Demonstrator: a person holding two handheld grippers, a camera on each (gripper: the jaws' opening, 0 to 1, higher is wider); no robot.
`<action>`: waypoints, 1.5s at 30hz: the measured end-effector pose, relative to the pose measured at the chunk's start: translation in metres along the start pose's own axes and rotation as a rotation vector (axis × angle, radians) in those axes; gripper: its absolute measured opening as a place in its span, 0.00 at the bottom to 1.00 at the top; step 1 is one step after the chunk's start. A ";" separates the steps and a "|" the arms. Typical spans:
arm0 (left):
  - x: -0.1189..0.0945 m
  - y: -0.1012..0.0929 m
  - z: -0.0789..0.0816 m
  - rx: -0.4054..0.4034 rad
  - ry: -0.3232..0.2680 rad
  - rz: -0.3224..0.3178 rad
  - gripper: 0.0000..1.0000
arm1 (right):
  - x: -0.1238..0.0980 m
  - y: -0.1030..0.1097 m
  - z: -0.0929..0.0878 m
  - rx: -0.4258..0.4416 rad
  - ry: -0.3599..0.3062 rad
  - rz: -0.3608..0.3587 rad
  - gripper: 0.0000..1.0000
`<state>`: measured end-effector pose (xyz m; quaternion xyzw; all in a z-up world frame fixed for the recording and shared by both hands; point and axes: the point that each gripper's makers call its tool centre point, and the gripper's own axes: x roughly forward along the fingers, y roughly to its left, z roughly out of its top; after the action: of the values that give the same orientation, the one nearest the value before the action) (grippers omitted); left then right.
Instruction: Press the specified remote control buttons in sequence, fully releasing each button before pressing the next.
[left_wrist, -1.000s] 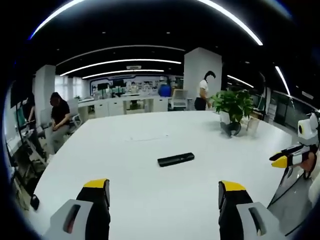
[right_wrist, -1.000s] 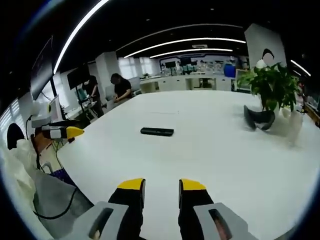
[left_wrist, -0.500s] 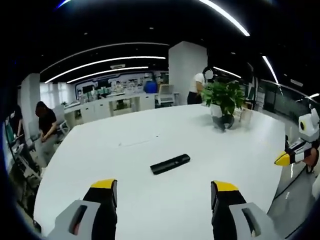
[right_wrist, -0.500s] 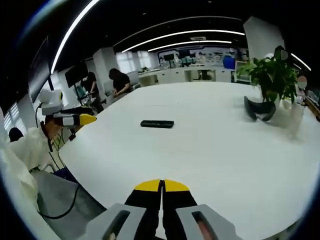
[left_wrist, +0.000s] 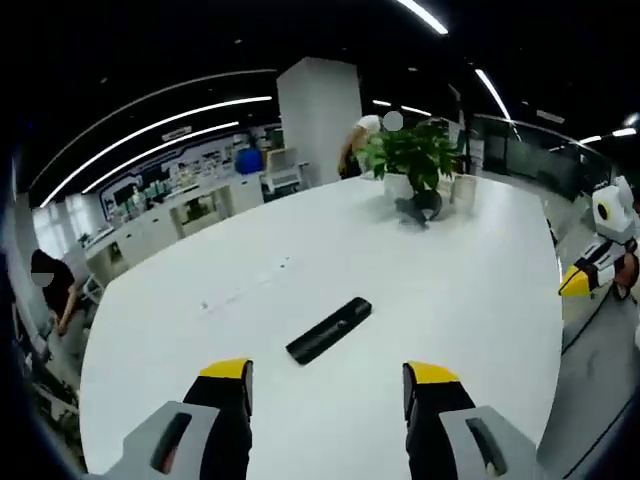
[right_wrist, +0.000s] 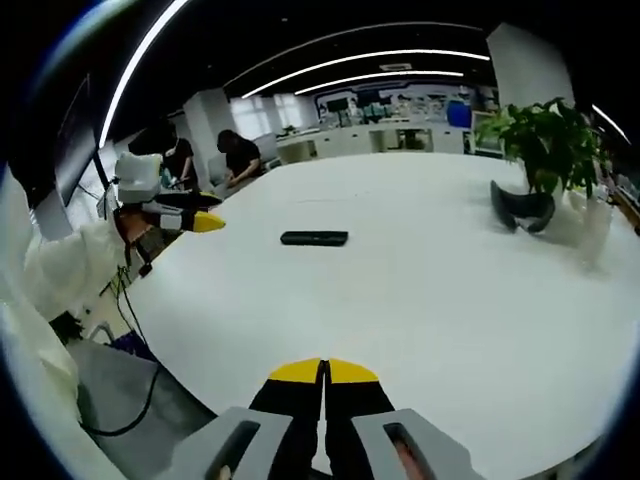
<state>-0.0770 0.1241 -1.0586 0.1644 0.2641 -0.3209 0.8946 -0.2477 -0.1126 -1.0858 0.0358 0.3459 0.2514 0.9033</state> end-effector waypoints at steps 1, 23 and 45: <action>0.004 0.001 0.000 0.018 0.010 -0.009 0.60 | 0.000 0.000 0.000 0.003 0.003 0.004 0.00; 0.097 0.025 -0.034 0.202 0.288 -0.155 0.50 | 0.008 0.004 -0.009 0.021 0.071 0.007 0.00; 0.150 0.036 -0.062 0.362 0.486 -0.345 0.39 | 0.013 -0.012 -0.013 0.071 0.088 -0.020 0.00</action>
<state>0.0222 0.1062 -1.1907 0.3451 0.4320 -0.4604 0.6945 -0.2425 -0.1184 -1.1065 0.0530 0.3944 0.2311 0.8878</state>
